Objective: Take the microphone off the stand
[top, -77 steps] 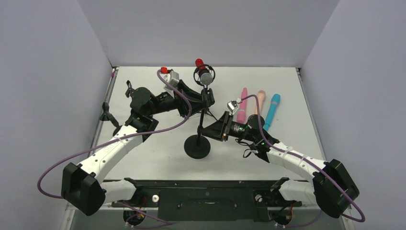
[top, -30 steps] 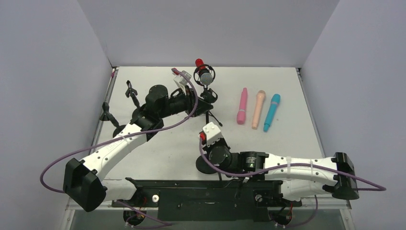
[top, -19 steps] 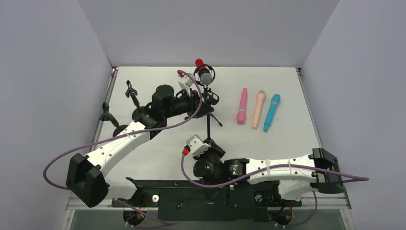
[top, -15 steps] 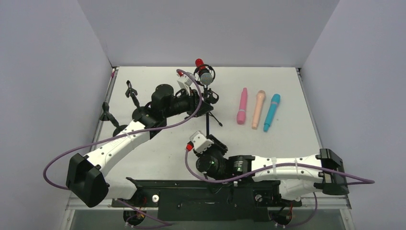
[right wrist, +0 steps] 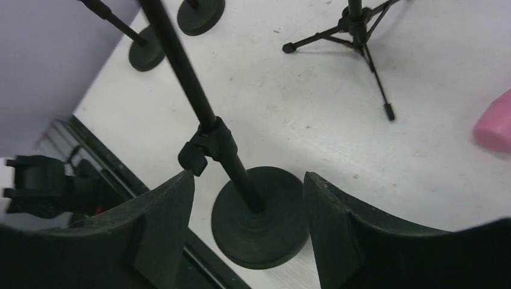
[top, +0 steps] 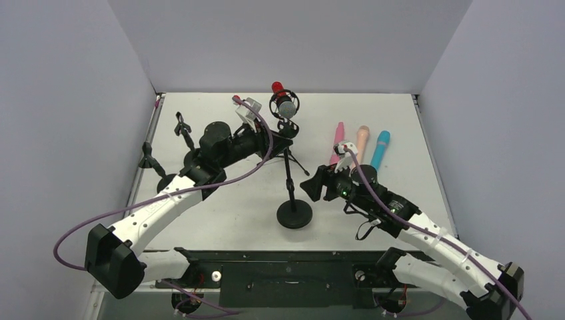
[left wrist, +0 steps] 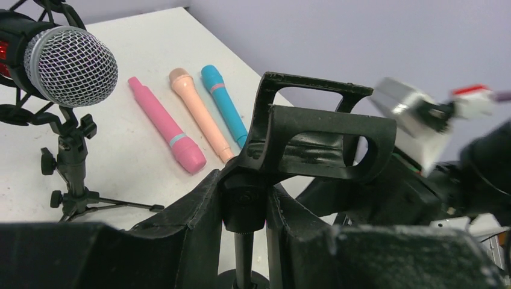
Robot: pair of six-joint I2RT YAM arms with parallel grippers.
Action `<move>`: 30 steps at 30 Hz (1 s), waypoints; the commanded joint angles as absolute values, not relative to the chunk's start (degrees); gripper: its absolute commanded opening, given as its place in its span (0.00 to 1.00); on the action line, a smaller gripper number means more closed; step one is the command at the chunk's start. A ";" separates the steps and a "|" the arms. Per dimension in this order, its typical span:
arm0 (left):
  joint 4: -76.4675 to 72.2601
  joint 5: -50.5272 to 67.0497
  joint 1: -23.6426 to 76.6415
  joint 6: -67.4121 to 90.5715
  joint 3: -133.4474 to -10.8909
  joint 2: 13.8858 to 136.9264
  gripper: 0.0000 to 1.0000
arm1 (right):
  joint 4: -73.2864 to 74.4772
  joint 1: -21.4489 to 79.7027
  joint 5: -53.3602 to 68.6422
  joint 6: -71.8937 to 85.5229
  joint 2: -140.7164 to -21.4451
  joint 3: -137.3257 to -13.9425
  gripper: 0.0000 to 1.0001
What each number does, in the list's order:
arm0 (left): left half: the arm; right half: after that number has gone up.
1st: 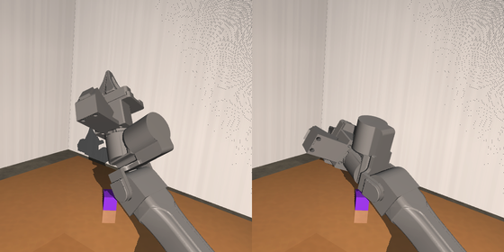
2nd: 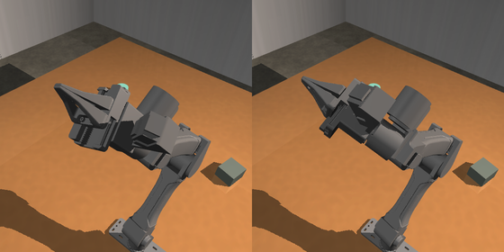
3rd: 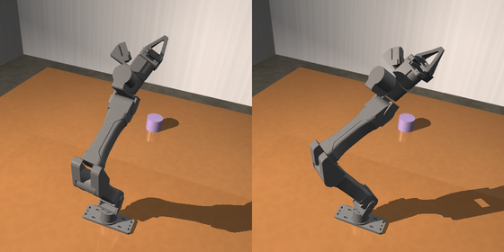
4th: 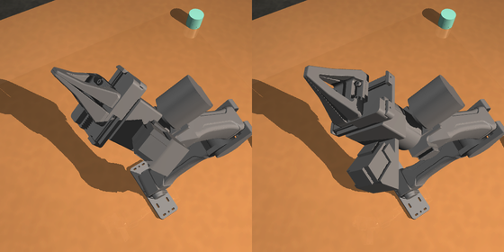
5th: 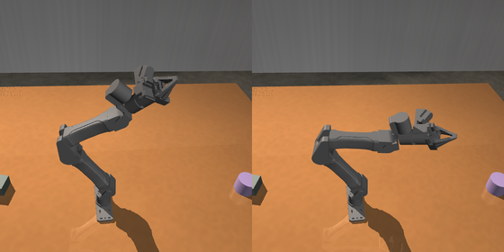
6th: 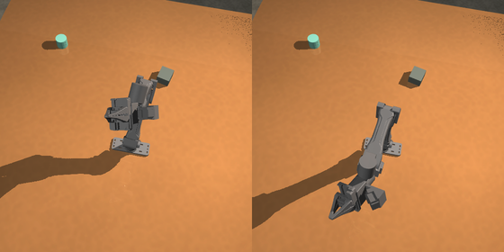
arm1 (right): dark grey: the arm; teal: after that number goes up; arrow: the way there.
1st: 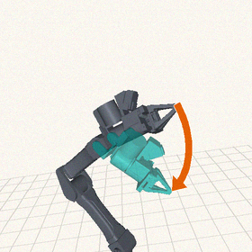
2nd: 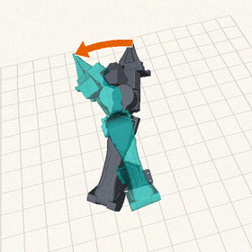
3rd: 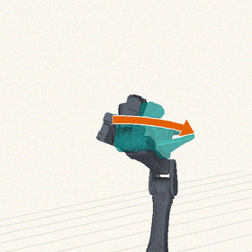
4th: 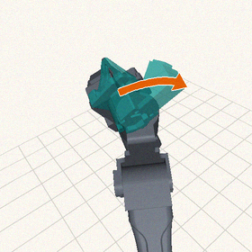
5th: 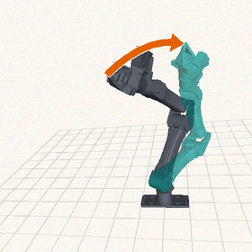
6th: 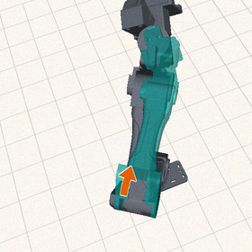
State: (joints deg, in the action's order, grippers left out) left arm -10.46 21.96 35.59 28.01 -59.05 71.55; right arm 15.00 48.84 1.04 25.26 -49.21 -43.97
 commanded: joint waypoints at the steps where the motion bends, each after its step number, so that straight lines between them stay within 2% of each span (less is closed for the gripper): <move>1: -24.66 18.90 36.40 30.51 -57.27 67.28 0.00 | -3.09 39.37 25.88 48.62 -48.70 -36.60 0.62; 4: -27.00 15.72 37.00 30.49 -56.53 66.50 0.00 | -17.61 37.70 26.87 61.90 -48.50 -31.78 0.63; 13: -35.60 6.95 38.55 31.78 -51.87 64.64 0.00 | -42.03 37.64 16.65 87.77 -49.96 -21.16 0.64; 24: -43.77 2.25 41.76 30.48 -49.66 64.15 0.00 | -39.59 39.33 9.62 95.56 -48.43 -18.30 0.64; 30: -46.97 0.85 43.57 29.03 -48.67 64.14 0.00 | -44.73 40.77 9.28 99.89 -51.46 -16.90 0.62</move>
